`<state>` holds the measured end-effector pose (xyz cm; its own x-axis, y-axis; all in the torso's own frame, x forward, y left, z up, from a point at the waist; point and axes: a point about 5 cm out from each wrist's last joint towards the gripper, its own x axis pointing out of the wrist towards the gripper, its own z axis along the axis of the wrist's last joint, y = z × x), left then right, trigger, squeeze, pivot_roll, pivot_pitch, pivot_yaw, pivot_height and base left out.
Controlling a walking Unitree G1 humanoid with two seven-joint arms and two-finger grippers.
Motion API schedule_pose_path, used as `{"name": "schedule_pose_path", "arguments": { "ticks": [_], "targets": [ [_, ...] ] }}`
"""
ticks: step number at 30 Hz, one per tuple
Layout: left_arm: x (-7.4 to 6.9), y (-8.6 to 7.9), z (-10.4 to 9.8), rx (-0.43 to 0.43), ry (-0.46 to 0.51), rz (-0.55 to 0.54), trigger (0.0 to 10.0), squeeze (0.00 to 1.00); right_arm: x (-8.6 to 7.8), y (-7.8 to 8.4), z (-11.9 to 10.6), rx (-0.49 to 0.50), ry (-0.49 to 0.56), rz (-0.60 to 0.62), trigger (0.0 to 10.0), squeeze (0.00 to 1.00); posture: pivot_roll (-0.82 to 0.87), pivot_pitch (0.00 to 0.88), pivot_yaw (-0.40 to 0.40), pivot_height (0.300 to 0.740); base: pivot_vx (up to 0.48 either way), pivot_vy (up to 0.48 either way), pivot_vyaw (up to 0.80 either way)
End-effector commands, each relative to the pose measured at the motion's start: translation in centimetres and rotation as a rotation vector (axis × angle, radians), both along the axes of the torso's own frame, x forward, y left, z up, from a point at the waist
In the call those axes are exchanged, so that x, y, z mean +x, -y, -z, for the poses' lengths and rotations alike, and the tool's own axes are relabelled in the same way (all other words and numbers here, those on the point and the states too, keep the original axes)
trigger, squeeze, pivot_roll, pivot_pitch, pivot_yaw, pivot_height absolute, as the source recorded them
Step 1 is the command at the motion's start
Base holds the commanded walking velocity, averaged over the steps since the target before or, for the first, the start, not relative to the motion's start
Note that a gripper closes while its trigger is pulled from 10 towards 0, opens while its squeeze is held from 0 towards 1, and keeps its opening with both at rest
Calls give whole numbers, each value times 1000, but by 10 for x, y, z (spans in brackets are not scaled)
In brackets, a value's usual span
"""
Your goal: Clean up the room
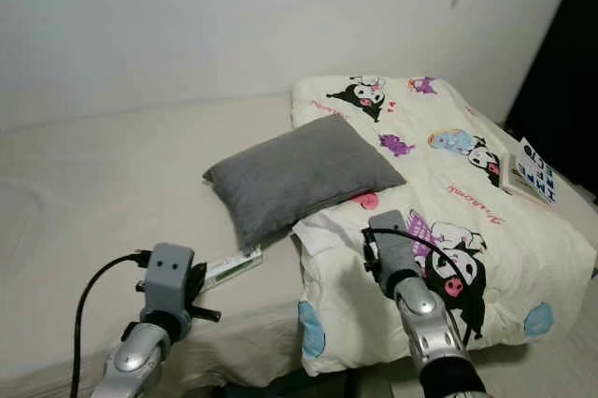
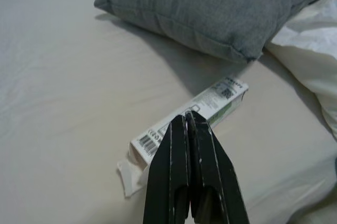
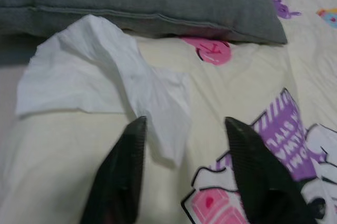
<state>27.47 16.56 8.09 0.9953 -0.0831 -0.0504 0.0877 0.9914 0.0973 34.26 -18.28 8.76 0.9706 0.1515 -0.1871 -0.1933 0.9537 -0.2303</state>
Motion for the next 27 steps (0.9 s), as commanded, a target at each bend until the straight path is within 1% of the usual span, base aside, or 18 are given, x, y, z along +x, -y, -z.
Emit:
{"name": "schedule_pose_path", "arguments": {
  "ticks": [1, 3, 6, 8, 13, 14, 15, 16, 17, 18, 25, 27],
  "targets": [
    [-5, -6, 0, 14, -2, -3, 10000, 0, 2, -2, -1, 27, 11, -23, 10000, 1000, 35, 177, -57, 596, 0, 0, 0],
    [-9, -9, -4, 20, 6, -10, 10000, 0, 8, -3, -6, 42, 29, -44, 10000, 1000, 64, 199, -68, 596, 0, 0, 0],
    [-11, -10, -7, 24, 14, -15, 10000, 0, 12, -3, -10, 58, 38, -55, 10000, 1000, 82, 215, -72, 596, 0, 0, 0],
    [-13, -11, -9, 29, 18, -16, 10000, 0, 14, -3, -11, 63, 34, -55, 10000, 1000, 82, 215, -72, 596, 0, 0, 0],
    [-18, -16, -15, 41, 32, -21, 10000, 0, 21, 0, -14, 78, -2, -31, 10000, 1000, 118, 248, -75, 596, 0, 0, 0],
    [-19, -17, -17, 44, 35, -22, 10000, 0, 23, 1, -15, 80, -7, -28, 10000, 941, 121, 252, -74, 596, 0, 0, 0],
    [-21, -19, -19, 48, 37, -24, 10000, 0, 24, 1, -16, 94, -14, -28, 10000, 510, 133, 265, -71, 596, 0, 0, 0],
    [-21, -19, -19, 48, 37, -24, 10000, 0, 24, 1, -16, 94, -14, -28, 10000, 510, 133, 265, -71, 596, 0, 0, 0],
    [-22, -21, -21, 54, 38, -25, 10000, 0, 26, 0, -17, 99, -19, -28, 10000, 59, 144, 277, -67, 596, 0, 0, 0],
    [-24, -23, -23, 60, 38, -25, 10000, 0, 27, -1, -18, 107, -26, -32, 10000, 0, 154, 286, -64, 596, 0, 0, 0],
    [-28, -26, -26, 81, 33, -21, 10000, 0, 29, -3, -17, 101, -56, -40, 10000, 0, 168, 296, -65, 596, 0, 0, 0],
    [-29, -27, -29, 93, 32, -25, 10000, 0, 29, -3, -13, 78, -82, -25, 10000, 0, 175, 302, -64, 596, 0, 0, 0]
  ]
}}
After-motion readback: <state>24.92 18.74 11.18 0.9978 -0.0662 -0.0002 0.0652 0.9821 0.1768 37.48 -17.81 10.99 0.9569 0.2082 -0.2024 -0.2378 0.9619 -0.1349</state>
